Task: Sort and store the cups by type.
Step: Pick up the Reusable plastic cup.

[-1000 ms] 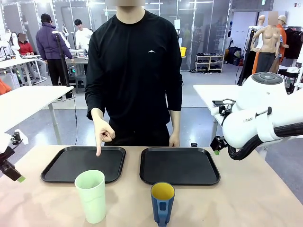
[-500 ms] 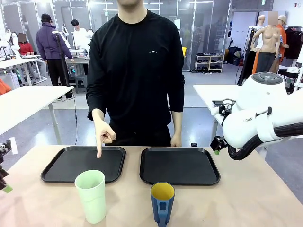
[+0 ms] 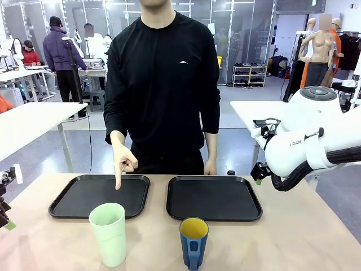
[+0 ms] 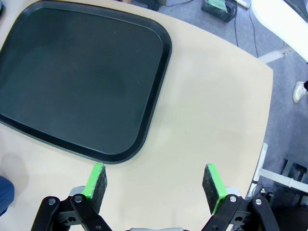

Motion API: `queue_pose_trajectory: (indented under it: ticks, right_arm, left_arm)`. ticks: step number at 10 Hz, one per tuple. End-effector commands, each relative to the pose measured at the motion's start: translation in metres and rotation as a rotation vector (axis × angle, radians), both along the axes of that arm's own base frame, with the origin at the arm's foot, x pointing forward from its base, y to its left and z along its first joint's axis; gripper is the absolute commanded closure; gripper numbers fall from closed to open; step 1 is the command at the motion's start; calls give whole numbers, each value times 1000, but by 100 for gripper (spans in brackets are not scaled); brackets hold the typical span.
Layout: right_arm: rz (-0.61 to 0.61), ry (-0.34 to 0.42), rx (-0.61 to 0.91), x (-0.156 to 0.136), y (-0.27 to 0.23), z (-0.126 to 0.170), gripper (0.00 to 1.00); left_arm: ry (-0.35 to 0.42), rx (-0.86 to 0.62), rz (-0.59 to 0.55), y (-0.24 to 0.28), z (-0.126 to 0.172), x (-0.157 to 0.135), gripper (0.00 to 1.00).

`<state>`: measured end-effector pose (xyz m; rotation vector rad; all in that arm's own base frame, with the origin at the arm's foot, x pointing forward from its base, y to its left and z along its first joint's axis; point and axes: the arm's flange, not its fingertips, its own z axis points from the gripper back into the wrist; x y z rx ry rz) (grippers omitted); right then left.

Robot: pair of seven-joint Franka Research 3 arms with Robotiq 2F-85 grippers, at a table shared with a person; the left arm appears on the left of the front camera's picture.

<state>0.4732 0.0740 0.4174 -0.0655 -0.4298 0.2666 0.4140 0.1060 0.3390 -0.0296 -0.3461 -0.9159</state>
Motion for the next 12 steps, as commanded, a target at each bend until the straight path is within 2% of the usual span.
queue_pose_trajectory:
  ticks: [1, 3, 4, 5, 7, 9, 11, 12]
  right_arm:
    - [-2, 0, 1, 0, -1, 0, 0]
    - [-2, 0, 1, 0, -1, 0, 0]
    - [-2, 0, 1, 0, -1, 0, 0]
    - [-2, 0, 1, 0, -1, 0, 0]
    - [-2, 0, 1, 0, -1, 0, 0]
    - [-2, 0, 1, 0, -1, 0, 0]
    - [-2, 0, 1, 0, -1, 0, 0]
    - [-2, 0, 1, 0, -1, 0, 0]
  left_arm:
    - [5, -60, -105, 8, -10, -5, 0]
    - [24, -82, -267, 21, -20, -24, 0]
    - [6, -146, -356, 23, -26, -34, 0]
    - [-4, -168, -383, 27, -33, -42, 0]
    - [-19, -309, -492, 25, -49, -58, 0]
    - [-62, -491, -514, 24, -58, -66, 0]
    - [-138, -738, -457, 26, -59, -64, 0]
    - [-157, -817, -450, 24, -59, -62, 0]
